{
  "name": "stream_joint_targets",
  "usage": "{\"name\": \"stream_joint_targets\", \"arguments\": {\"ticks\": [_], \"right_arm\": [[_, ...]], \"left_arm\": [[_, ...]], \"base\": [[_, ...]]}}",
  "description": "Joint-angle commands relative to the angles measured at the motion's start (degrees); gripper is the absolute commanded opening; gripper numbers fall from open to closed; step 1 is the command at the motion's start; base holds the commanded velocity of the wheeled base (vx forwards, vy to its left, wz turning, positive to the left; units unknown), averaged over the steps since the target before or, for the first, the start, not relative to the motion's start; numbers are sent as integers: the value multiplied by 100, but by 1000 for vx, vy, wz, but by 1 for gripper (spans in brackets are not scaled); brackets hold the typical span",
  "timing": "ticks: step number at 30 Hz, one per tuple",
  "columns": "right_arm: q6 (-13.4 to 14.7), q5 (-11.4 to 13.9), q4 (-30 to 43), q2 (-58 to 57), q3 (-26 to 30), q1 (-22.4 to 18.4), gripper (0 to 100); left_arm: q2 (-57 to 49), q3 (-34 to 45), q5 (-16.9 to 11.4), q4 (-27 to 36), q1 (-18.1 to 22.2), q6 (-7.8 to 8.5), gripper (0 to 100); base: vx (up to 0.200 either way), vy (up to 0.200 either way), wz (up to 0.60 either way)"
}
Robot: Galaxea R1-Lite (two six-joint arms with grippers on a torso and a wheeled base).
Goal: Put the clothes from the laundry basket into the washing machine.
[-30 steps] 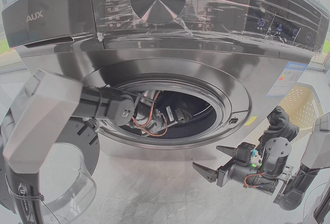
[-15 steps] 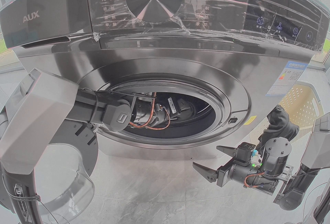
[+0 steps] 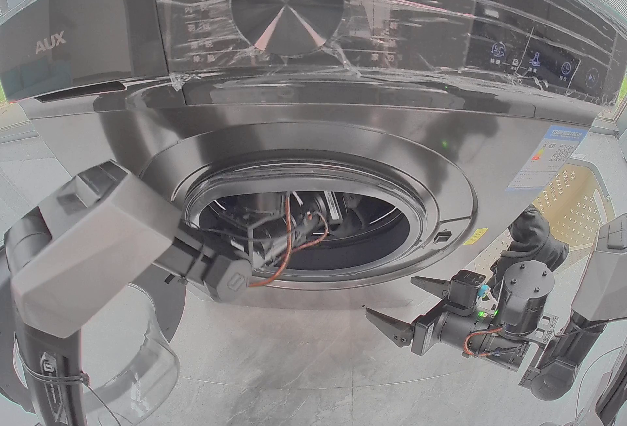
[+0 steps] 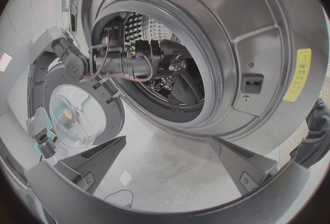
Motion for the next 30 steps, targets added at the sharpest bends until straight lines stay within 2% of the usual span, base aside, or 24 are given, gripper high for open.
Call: {"name": "stream_joint_targets", "arguments": {"ticks": [1,3,6,7,14,20,21,29,30], "right_arm": [[-1,3,-4,9,-2,12,100],[-1,3,-4,9,-2,12,100],[-1,3,-4,9,-2,12,100],[-1,3,-4,9,-2,12,100],[-1,3,-4,9,-2,12,100],[-1,3,-4,9,-2,12,100],[-1,3,-4,9,-2,12,100],[-1,3,-4,0,-2,-6,100],[-1,3,-4,0,-2,-6,100]], "left_arm": [[638,-54,38,20,29,153,100],[866,-362,161,-15,99,170,100],[928,-459,178,-59,108,170,100],[1060,-661,196,-200,108,240,100],[1306,-1039,301,-288,108,337,100],[1877,-1777,319,-885,213,1049,100],[1947,-1830,319,-912,205,1093,100],[2105,-1882,231,-885,134,1146,100],[2193,-1979,249,-903,161,1260,100]], "base": [[0,0,0],[0,0,0],[0,0,0],[0,0,0],[0,0,0],[0,0,0],[0,0,0],[0,0,0],[0,0,0]]}}
